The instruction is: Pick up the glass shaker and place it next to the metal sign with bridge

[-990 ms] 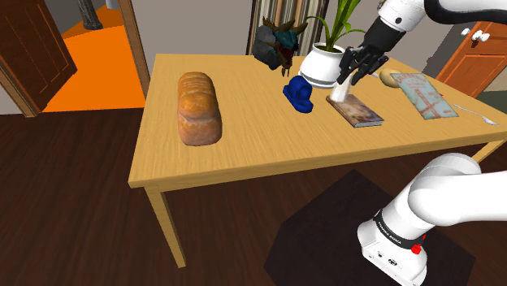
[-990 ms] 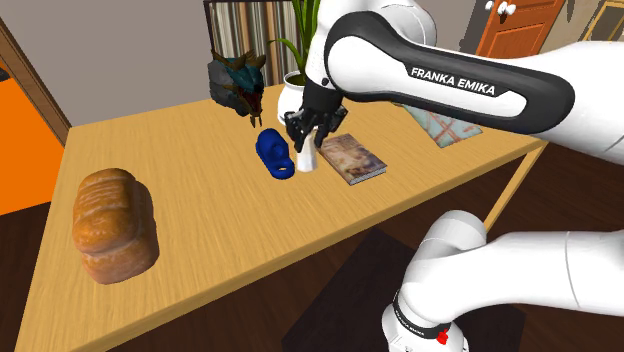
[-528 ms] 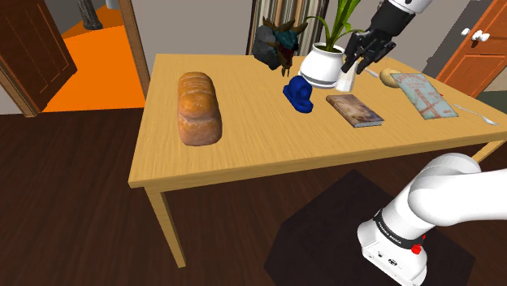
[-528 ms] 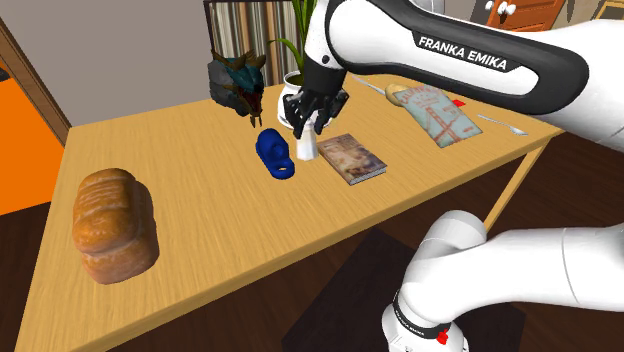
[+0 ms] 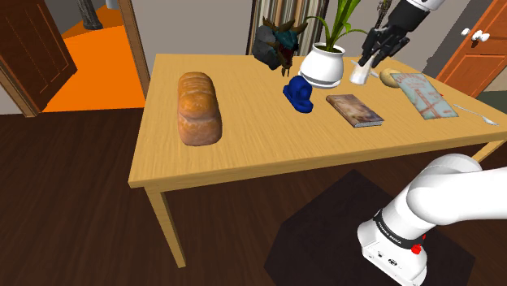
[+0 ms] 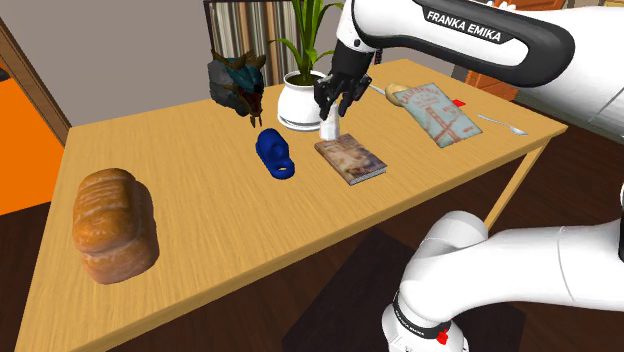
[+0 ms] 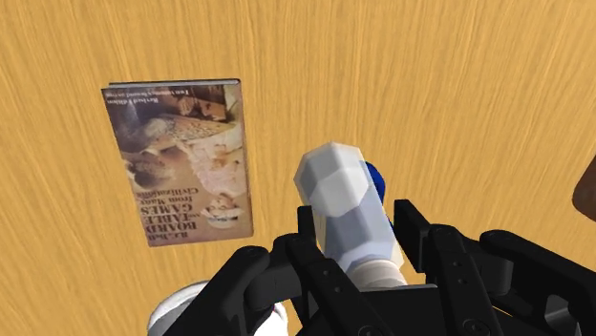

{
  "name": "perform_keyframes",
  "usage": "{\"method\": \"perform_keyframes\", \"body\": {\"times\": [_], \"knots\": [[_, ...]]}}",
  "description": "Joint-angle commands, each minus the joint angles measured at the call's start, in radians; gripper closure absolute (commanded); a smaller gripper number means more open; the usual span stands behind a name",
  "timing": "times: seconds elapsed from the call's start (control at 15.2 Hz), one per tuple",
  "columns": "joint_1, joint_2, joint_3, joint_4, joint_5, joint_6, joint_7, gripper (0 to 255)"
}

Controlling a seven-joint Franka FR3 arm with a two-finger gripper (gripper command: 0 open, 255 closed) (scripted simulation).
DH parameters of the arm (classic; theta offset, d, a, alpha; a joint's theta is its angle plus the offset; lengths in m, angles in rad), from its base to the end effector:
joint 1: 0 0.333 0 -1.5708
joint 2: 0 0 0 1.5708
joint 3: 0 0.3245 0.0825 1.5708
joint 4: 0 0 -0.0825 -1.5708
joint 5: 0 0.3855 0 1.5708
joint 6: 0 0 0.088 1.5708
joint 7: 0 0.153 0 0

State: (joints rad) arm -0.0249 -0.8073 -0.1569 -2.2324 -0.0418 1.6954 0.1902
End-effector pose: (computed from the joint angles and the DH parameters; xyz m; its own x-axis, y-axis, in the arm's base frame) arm 0.3114 -0.0815 0.6262 0.9100 -0.3369 0.2416 -0.3166 -0.9410 -0.1195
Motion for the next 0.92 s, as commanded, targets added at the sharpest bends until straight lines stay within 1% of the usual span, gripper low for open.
{"method": "perform_keyframes", "body": {"times": [0.0, 0.46, 0.86], "knots": [[-0.008, 0.016, -0.047, 0.016, -0.019, 0.001, -0.048, 255], [-0.022, 0.111, -0.214, 0.113, -0.068, 0.008, -0.216, 255], [-0.01, 0.231, -0.367, 0.239, -0.075, 0.011, -0.366, 255]]}}
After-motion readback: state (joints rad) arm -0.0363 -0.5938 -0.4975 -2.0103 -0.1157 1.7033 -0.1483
